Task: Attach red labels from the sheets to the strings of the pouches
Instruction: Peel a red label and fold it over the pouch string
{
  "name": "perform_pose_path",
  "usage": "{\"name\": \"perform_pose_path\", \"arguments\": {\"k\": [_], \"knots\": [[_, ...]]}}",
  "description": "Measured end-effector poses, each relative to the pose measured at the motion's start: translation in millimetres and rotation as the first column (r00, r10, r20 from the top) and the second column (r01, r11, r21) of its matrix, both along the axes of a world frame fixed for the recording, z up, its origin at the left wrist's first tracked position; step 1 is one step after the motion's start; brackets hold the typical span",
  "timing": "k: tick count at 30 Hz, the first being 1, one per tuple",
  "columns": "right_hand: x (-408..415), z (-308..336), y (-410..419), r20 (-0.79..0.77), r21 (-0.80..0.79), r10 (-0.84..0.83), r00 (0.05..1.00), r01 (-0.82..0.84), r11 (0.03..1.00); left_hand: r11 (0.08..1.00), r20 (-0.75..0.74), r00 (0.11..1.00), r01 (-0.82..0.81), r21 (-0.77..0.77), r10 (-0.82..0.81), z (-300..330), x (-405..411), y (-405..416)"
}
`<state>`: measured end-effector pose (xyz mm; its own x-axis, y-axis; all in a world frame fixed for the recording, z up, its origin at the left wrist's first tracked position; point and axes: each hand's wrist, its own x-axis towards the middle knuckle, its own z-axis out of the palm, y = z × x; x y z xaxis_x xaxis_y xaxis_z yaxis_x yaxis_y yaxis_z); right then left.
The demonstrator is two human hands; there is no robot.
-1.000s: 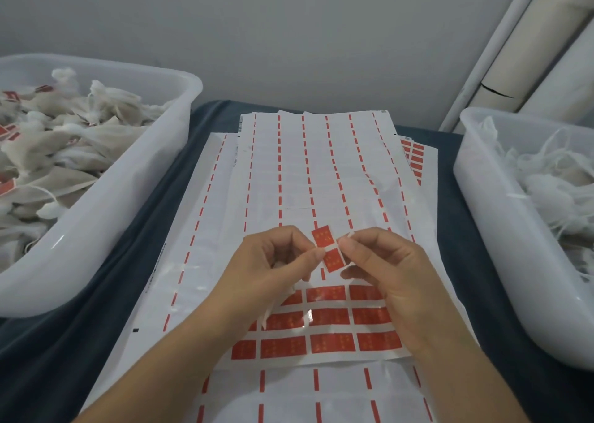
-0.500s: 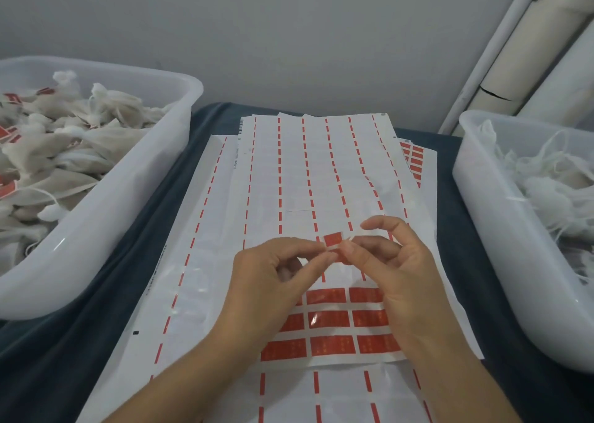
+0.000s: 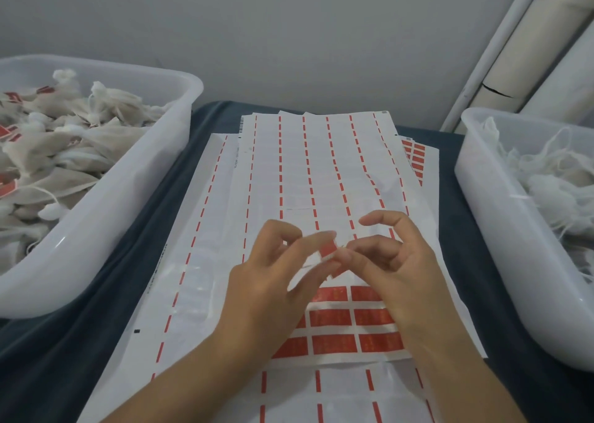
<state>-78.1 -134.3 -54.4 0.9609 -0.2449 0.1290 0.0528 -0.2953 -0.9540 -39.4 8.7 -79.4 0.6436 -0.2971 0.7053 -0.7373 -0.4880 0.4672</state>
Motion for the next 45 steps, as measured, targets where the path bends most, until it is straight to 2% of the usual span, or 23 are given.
{"name": "perform_pose_path", "arguments": {"k": [5,8,11,13,14,16,17,22,26,34,41,45], "knots": [[-1.0,-0.3,-0.6,0.115,-0.196,-0.032,0.993,0.055,0.979,1.000,-0.022,1.000,0.018,0.022,-0.017,-2.8,2.4,1.6],[-2.5,1.9,2.4,0.217,-0.372,-0.038,0.975,0.118,0.921,0.998,-0.020,0.999,0.034,0.048,-0.033,-2.2,3.7,1.5],[-4.6,3.6,7.2,0.339,-0.463,-0.032,0.940,0.197,0.864,0.998,-0.141,0.989,0.030,-0.061,-0.038,2.5,4.6,1.7],[-5.7,6.0,5.4,0.351,-0.337,-0.122,0.928,0.247,0.909,0.969,-0.354,0.931,-0.007,-0.248,-0.084,10.6,3.9,4.0],[-6.0,8.7,4.7,0.313,-0.190,-0.181,0.933,0.248,0.950,0.942,-0.465,0.877,-0.044,-0.333,-0.123,14.9,3.8,4.8],[-5.2,10.5,5.2,0.137,0.107,-0.194,0.971,0.180,0.978,0.894,-0.619,0.761,-0.122,-0.430,-0.194,21.3,3.7,5.8],[-4.6,10.1,7.5,0.070,0.161,-0.161,0.984,0.149,0.976,0.875,-0.656,0.720,-0.144,-0.462,-0.228,23.4,3.7,5.8],[-3.5,3.7,19.7,-0.022,0.228,-0.068,0.997,0.071,0.971,0.802,-0.685,0.620,-0.147,-0.579,-0.381,24.1,0.5,2.6],[-3.6,1.3,17.7,-0.020,0.276,-0.055,0.998,0.058,0.959,0.802,-0.679,0.598,-0.098,-0.589,-0.426,21.7,-1.3,2.0],[-3.8,-0.4,17.0,0.031,0.232,-0.081,0.996,0.071,0.970,0.791,-0.667,0.588,-0.073,-0.607,-0.457,20.9,-3.1,1.2],[-5.6,-7.1,17.5,0.122,0.189,-0.075,0.990,0.051,0.981,0.797,-0.636,0.626,-0.038,-0.603,-0.452,18.5,-4.1,0.5],[-3.8,-7.1,26.6,0.123,0.210,-0.048,0.991,0.021,0.977,0.849,-0.628,0.709,-0.078,-0.522,-0.321,14.9,-4.4,1.5]]}}
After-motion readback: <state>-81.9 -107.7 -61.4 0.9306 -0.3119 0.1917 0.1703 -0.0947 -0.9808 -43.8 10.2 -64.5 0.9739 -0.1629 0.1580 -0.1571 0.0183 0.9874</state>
